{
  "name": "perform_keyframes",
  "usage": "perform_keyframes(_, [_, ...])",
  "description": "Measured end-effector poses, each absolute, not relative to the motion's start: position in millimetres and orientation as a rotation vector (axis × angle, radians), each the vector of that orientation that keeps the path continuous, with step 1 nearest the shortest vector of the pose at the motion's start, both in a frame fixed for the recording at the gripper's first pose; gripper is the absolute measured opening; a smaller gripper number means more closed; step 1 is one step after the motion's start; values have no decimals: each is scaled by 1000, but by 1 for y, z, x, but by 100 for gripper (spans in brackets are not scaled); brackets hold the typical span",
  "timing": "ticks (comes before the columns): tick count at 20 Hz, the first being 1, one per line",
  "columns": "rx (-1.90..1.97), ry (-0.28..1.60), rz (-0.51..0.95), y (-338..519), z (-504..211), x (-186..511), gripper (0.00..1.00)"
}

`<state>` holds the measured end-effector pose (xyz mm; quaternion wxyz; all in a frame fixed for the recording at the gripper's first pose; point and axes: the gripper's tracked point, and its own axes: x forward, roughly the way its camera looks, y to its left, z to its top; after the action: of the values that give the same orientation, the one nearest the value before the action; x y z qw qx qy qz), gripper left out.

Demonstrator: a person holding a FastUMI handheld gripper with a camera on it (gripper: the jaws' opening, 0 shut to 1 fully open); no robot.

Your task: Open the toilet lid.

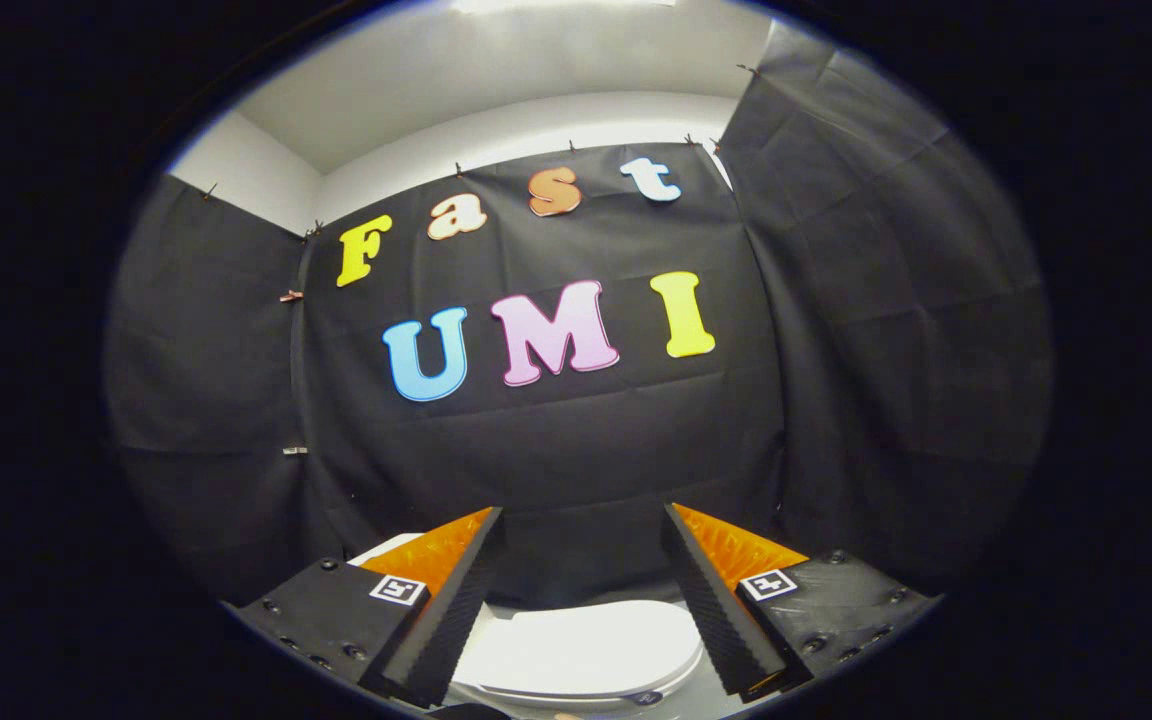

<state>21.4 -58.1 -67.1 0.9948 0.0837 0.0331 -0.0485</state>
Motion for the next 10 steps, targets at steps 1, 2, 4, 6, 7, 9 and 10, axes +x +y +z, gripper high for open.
perform_keyframes(1, [187,93,-113,-68,-85,26,98])
perform_keyframes(2, [214,116,-124,-76,-101,29,98])
perform_keyframes(4, [282,153,-142,-91,-131,32,98])
perform_keyframes(6, [345,210,-174,-108,-169,36,97])
perform_keyframes(7, [371,242,-189,-114,-189,37,97])
perform_keyframes(9, [424,298,-213,-125,-226,39,97])
perform_keyframes(10, [450,327,-224,-129,-245,40,97])
